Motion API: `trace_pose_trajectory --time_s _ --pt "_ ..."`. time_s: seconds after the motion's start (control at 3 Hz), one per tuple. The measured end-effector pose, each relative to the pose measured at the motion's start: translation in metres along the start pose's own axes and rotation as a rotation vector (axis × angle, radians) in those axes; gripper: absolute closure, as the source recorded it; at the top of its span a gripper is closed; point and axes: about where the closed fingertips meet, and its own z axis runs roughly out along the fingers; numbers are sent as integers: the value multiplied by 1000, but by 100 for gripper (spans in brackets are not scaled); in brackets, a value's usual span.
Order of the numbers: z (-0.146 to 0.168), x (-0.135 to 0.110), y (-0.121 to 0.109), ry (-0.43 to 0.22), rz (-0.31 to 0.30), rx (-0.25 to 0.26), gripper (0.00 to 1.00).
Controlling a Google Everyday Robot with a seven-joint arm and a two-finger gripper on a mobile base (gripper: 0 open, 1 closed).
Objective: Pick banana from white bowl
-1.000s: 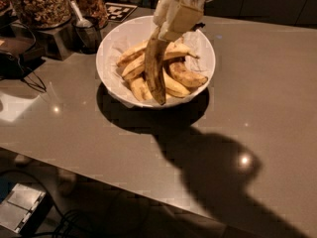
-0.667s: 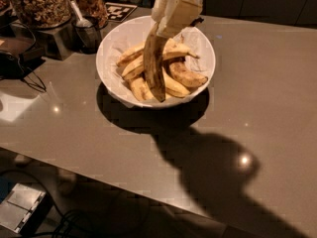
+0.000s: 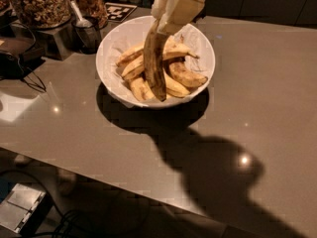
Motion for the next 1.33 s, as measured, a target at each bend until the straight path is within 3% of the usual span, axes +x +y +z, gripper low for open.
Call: trace_pose_trajectory --time_s 0.67,1.33 --pt "4 21 12 -5 51 -40 100" --pt "5 46 40 -15 108 -73 100"
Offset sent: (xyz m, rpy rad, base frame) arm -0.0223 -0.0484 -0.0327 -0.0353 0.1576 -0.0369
